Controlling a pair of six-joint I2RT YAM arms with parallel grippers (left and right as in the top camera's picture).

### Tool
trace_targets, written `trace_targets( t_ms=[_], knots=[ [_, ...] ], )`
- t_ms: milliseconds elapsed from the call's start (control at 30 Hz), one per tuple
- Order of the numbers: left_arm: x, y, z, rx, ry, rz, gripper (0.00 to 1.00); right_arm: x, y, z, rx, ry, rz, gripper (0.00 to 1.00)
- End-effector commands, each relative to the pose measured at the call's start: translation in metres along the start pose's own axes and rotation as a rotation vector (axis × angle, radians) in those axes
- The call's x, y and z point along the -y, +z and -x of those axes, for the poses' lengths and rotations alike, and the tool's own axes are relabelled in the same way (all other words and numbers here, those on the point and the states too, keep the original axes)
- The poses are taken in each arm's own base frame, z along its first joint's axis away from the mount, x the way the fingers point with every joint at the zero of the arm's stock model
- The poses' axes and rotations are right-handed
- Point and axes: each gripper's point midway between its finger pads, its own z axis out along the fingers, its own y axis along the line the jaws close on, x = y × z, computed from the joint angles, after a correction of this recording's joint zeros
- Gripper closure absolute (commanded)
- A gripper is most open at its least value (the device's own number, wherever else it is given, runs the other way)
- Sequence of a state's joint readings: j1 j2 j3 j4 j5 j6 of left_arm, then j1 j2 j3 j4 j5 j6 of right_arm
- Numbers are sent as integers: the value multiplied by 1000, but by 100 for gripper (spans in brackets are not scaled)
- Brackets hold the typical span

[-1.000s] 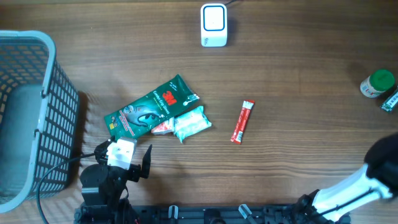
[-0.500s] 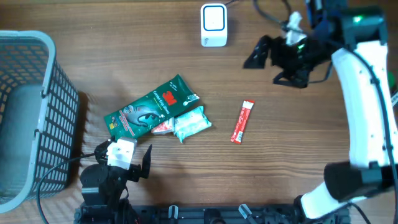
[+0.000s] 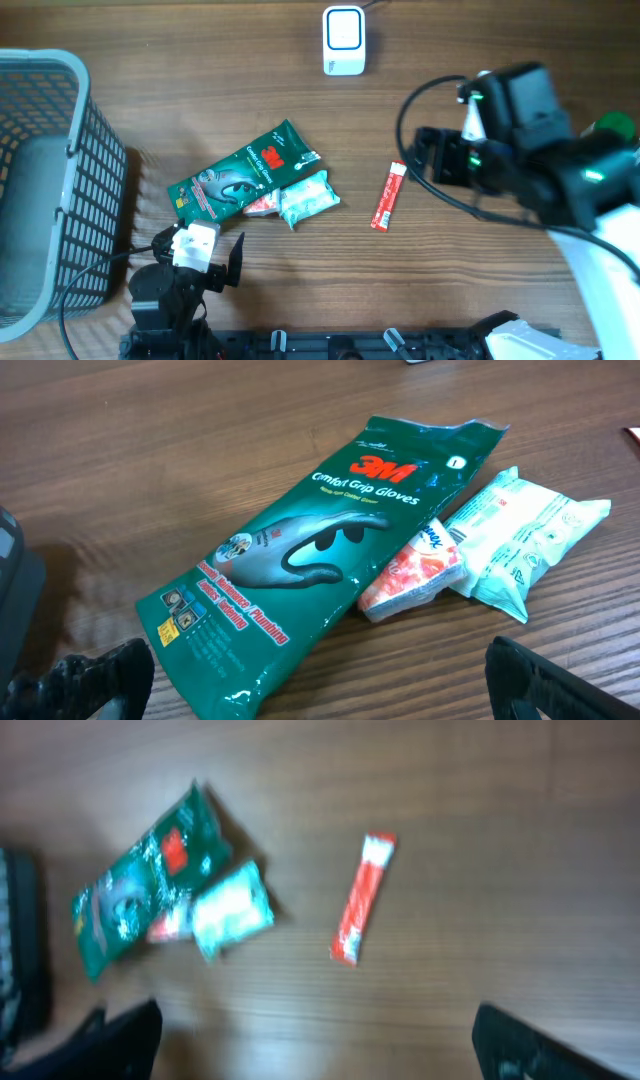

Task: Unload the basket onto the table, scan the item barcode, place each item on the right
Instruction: 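Reach the right gripper to the red-white tube and grasp it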

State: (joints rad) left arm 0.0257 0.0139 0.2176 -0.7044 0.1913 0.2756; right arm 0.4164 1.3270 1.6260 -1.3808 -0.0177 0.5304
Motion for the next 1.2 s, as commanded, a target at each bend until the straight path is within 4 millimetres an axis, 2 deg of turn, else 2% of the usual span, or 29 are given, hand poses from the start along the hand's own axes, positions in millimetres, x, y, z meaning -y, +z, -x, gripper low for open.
trace_targets(
  t_ms=[0, 67, 167, 233, 300, 333, 367, 467, 533, 633, 700, 833, 867, 900, 1000, 1100, 1133, 1167],
  knots=[
    [-1, 0, 0, 3, 7, 7, 0, 12, 74, -23, -82, 193, -54, 0],
    [-1, 0, 0, 3, 7, 7, 0, 21, 124, -45, -145, 259, -76, 0],
    [-1, 0, 0, 3, 7, 6, 0, 29, 178, -75, -235, 315, -86, 0],
    [-1, 0, 0, 3, 7, 7, 0, 37, 208, -80, -232, 312, -108, 0],
    [-1, 0, 0, 3, 7, 7, 0, 46, 227, -82, -219, 307, -148, 1],
    [-1, 0, 0, 3, 7, 7, 0, 53, 238, -86, -232, 305, -184, 3],
    [-1, 0, 0, 3, 7, 7, 0, 56, 246, -90, -249, 305, -201, 9],
    [-1, 0, 0, 3, 7, 7, 0, 62, 266, -98, -283, 305, -230, 12],
    [-1, 0, 0, 3, 7, 6, 0, 65, 272, -102, -296, 304, -245, 17],
    [-1, 0, 0, 3, 7, 7, 0, 67, 274, -98, -269, 300, -259, 19],
    [-1, 0, 0, 3, 7, 6, 0, 69, 275, -94, -251, 298, -266, 26],
    [-1, 0, 0, 3, 7, 7, 0, 69, 275, -94, -251, 299, -266, 34],
    [-1, 0, 0, 3, 7, 7, 0, 69, 275, -94, -251, 298, -267, 37],
    [-1, 0, 0, 3, 7, 7, 0, 69, 275, -94, -252, 297, -267, 48],
    [-1, 0, 0, 3, 7, 7, 0, 69, 275, -94, -251, 297, -267, 51],
    [-1, 0, 0, 3, 7, 7, 0, 69, 275, -94, -250, 297, -265, 62],
    [-1, 0, 0, 3, 7, 7, 0, 69, 275, -94, -250, 297, -264, 62],
    [-1, 0, 0, 3, 7, 7, 0, 69, 275, -94, -250, 297, -265, 57]
  ],
)
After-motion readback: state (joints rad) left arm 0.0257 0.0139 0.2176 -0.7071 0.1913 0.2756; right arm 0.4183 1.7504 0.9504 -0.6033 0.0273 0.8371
